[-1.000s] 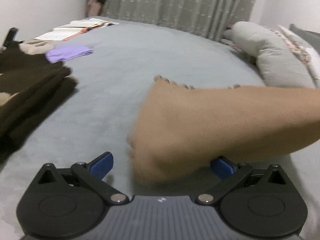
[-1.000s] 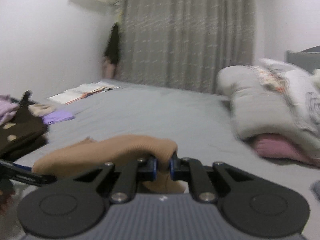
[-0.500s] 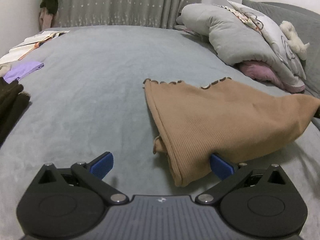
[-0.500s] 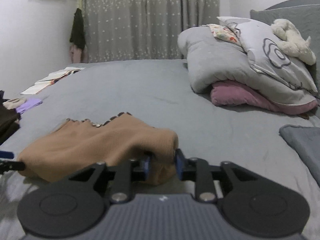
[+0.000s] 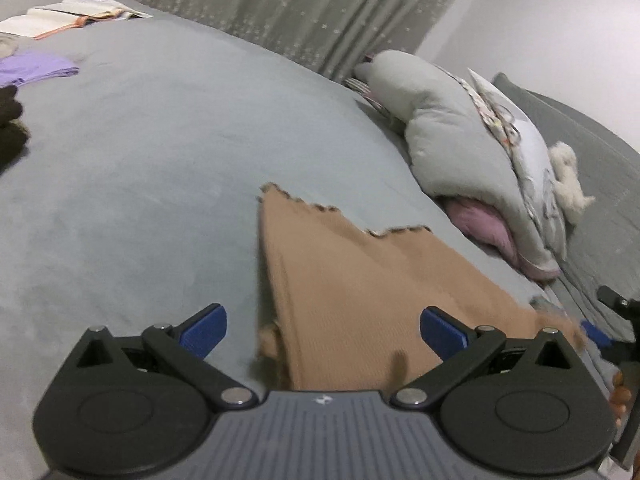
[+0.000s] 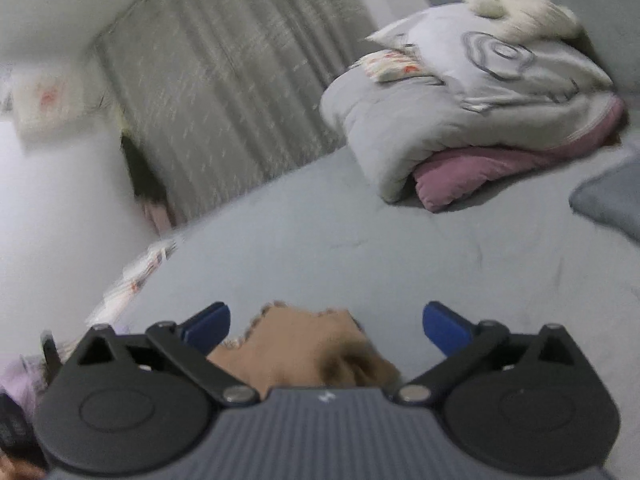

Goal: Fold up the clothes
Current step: 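Lift the sweater with the right gripper while the left gripper grasps its hem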

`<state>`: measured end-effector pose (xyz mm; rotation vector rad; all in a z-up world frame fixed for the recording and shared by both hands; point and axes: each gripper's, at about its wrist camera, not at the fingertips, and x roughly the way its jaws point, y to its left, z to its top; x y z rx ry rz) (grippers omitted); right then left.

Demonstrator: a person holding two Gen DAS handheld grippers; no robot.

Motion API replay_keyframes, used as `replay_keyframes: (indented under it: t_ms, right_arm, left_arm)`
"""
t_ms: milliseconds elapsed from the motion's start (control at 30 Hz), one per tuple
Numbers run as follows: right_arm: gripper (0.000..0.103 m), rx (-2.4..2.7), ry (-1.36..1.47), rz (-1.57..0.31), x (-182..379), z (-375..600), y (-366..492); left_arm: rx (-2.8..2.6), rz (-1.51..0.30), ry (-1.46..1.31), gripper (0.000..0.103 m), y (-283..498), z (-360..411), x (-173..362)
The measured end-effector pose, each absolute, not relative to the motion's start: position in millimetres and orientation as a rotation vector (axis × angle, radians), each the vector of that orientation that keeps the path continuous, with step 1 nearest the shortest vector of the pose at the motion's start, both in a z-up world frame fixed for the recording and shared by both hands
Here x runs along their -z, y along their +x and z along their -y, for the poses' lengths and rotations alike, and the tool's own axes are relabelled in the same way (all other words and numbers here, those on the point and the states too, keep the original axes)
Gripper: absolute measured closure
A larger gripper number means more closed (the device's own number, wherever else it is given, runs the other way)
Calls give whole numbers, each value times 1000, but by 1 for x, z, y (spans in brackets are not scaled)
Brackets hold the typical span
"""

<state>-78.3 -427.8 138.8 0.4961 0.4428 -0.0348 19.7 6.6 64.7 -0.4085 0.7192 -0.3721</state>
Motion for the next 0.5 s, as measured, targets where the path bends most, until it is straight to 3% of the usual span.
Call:
replay_keyframes:
  t_ms: [333, 400, 433, 467, 500]
  right_arm:
    - [1, 13, 461, -643, -94, 415, -16]
    - [20, 1, 442, -670, -88, 413, -11]
    - [43, -7, 422, -681, -86, 409, -11]
    - [58, -15, 396, -690, -84, 403, -12]
    - [63, -24, 371, -699, -83, 398, -12]
  left_arm:
    - [346, -760, -336, 0, 39, 20, -43]
    - [347, -767, -348, 0, 42, 26, -39]
    - [353, -766, -360, 0, 43, 29, -36]
    - [359, -765, -370, 1, 44, 32, -35]
    - [366, -768, -376, 3, 45, 33, -34]
